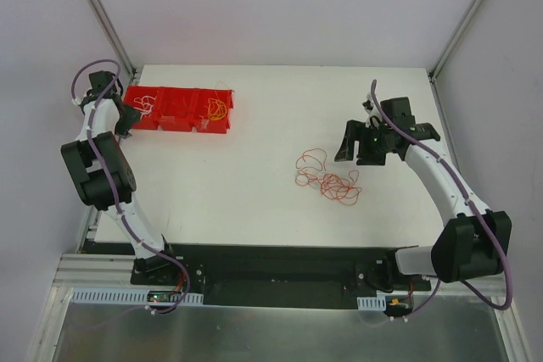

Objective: Untangle the cables

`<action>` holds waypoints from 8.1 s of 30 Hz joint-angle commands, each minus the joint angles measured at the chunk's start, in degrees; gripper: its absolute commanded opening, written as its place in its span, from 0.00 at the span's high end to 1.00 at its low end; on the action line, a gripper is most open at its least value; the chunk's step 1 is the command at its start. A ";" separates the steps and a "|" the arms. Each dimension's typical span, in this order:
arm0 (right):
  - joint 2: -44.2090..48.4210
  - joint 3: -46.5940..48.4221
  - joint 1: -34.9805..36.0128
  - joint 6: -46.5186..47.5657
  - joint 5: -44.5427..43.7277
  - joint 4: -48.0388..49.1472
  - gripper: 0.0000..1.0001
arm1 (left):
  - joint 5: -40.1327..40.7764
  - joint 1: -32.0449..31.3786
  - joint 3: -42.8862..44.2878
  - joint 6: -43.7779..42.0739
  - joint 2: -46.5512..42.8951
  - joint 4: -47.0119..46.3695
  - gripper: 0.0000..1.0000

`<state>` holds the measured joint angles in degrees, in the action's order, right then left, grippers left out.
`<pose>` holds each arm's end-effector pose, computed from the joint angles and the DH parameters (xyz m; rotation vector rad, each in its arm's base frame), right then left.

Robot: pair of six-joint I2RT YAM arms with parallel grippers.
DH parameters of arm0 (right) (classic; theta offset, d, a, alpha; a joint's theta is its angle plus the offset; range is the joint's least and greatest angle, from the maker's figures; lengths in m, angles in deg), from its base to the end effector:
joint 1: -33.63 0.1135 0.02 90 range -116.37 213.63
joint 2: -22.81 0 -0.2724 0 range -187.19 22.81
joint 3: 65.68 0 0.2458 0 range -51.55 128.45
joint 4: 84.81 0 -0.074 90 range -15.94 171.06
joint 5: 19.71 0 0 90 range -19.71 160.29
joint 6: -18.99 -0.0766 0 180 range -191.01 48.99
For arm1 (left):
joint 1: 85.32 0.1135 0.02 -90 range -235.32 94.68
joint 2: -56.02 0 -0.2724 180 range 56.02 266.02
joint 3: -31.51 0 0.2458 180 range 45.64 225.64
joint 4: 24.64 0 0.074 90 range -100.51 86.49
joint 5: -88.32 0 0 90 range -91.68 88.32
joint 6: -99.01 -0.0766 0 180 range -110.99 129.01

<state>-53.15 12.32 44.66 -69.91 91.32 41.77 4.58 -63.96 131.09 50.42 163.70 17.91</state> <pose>0.2797 0.0825 0.2728 -0.4177 2.4215 0.5278 0.4079 0.1685 0.2223 -1.3153 2.0642 -0.0205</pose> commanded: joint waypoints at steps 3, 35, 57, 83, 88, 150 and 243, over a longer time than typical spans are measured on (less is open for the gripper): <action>-2.17 3.44 -0.48 0.39 0.32 -0.35 0.22 | 0.42 0.17 -3.08 2.62 -5.97 -4.76 0.55; -4.37 5.12 -1.18 0.39 1.11 -1.49 0.22 | -7.75 2.72 -2.83 12.73 -0.19 -14.45 0.81; -3.23 5.64 -1.27 0.30 0.50 -3.07 0.23 | -11.88 2.72 6.83 13.88 7.37 -13.40 0.87; -4.45 -6.93 0.93 -6.20 4.89 0.88 0.28 | -16.03 -50.14 -31.93 2.36 -38.51 -8.12 0.52; -9.72 -4.82 1.54 -7.86 6.47 1.14 0.35 | -11.46 -65.82 -24.83 -4.74 -32.46 -5.24 0.52; 9.96 26.46 9.28 -43.55 28.27 36.65 0.99 | -34.77 -63.82 -16.27 7.45 -28.23 -35.49 0.62; 5.65 24.98 20.43 -42.32 20.27 35.24 1.00 | -40.54 -57.31 -7.49 -3.00 -39.47 -31.85 1.00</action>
<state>-48.25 36.06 63.17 -112.88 112.48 73.97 -36.29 -120.98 124.73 49.45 127.85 -11.61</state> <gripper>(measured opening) 0.012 0.007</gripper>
